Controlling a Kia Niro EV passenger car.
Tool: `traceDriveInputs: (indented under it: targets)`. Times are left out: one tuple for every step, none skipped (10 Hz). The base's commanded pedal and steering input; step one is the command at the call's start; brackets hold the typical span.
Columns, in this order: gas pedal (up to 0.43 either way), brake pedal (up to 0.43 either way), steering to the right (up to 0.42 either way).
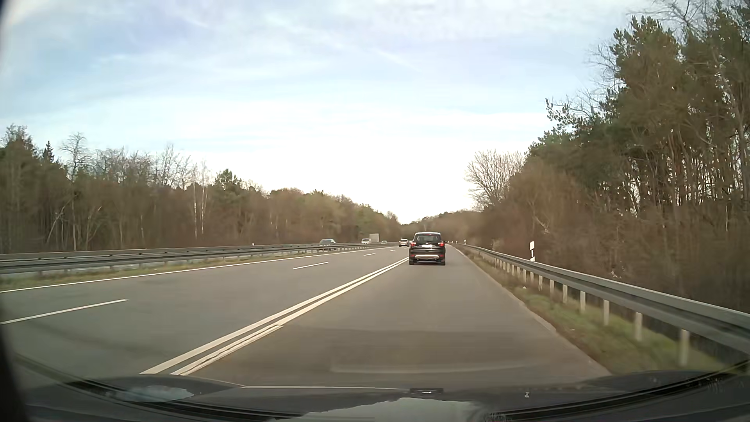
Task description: Follow the waypoints while adhering to traffic rules and regulations
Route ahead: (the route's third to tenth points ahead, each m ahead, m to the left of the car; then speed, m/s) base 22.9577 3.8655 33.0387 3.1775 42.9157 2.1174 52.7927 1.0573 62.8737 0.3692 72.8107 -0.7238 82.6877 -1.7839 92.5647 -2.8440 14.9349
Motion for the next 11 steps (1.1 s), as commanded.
traceDriveInputs:
  targets:
    - [0.287,0.000,0.044]
    - [0.311,0.000,0.038]
    - [0.311,0.000,0.032]
    - [0.319,0.000,0.028]
    - [0.339,0.000,0.024]
    - [0.339,0.000,0.021]
    - [0.339,0.000,0.020]
    - [0.339,0.000,0.015]
    - [0.339,0.000,0.009]
    - [0.339,0.000,0.005]
    - [0.339,0.000,0.005]
